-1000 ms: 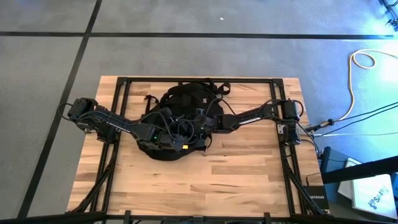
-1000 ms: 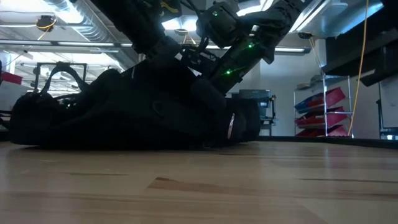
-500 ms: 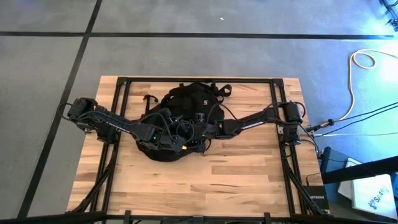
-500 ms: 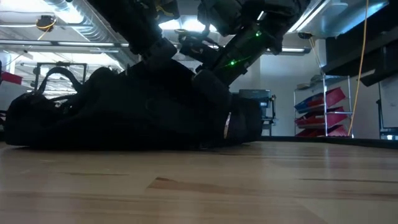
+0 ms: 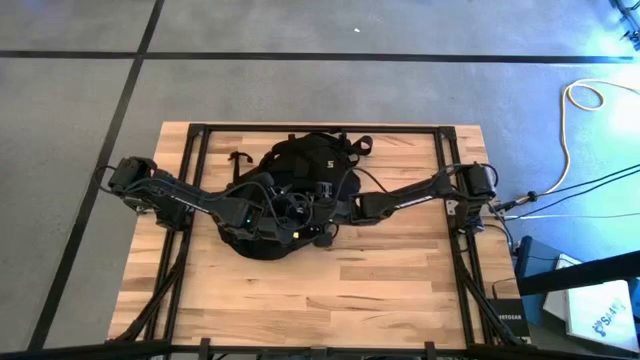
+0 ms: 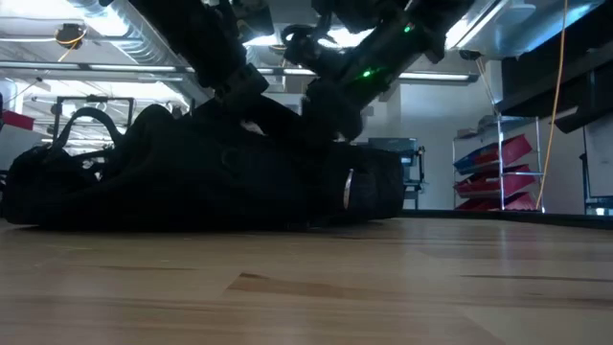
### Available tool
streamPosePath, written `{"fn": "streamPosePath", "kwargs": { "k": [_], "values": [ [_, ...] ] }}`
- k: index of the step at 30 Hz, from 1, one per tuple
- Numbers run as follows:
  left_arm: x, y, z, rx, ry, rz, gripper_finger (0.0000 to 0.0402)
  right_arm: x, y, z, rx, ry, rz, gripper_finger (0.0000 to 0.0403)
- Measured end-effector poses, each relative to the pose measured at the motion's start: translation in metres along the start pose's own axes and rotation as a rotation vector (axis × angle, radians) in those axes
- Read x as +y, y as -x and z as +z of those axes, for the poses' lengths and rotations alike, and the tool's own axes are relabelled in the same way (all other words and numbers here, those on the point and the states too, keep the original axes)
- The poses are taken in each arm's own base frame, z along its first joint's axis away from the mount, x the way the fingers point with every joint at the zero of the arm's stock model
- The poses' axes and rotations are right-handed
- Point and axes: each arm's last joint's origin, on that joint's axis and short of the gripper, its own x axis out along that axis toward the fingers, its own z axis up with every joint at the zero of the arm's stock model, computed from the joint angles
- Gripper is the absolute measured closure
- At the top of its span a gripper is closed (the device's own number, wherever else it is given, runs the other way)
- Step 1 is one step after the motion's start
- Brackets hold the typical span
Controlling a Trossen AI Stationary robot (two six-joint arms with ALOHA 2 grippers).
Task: Unpack backpack
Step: Remove the pink charger cable from the black backpack
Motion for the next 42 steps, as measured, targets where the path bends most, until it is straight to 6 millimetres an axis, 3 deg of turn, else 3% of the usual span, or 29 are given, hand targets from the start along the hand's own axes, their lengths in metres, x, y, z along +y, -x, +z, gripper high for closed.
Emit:
{"fn": "streamPosePath", "kwargs": {
  "k": [7, 11, 22, 35, 42],
  "values": [
    [0.0, -0.001, 0.0, 0.003, 0.012, 0.001, 0.0401, 0.02, 0.021, 0.003, 0.04, 0.02, 0.042, 0.0403],
    [0.0, -0.001, 0.0, 0.002, 0.018, 0.001, 0.0401, 0.022, 0.03, 0.008, 0.011, 0.021, 0.042, 0.0403],
    [0.0, -0.001, -0.001, 0.004, 0.02, 0.001, 0.0401, 0.02, 0.031, 0.009, 0.01, -0.02, 0.042, 0.0392],
    [0.001, -0.002, -0.002, 0.014, 0.014, 0.005, 0.0401, 0.024, 0.033, -0.002, 0.12, -0.021, 0.041, 0.0256],
    [0.001, -0.002, -0.003, 0.016, 0.02, 0.005, 0.0401, 0.005, 0.028, 0.01, 0.009, -0.008, -0.115, 0.0226]
  ]
}}
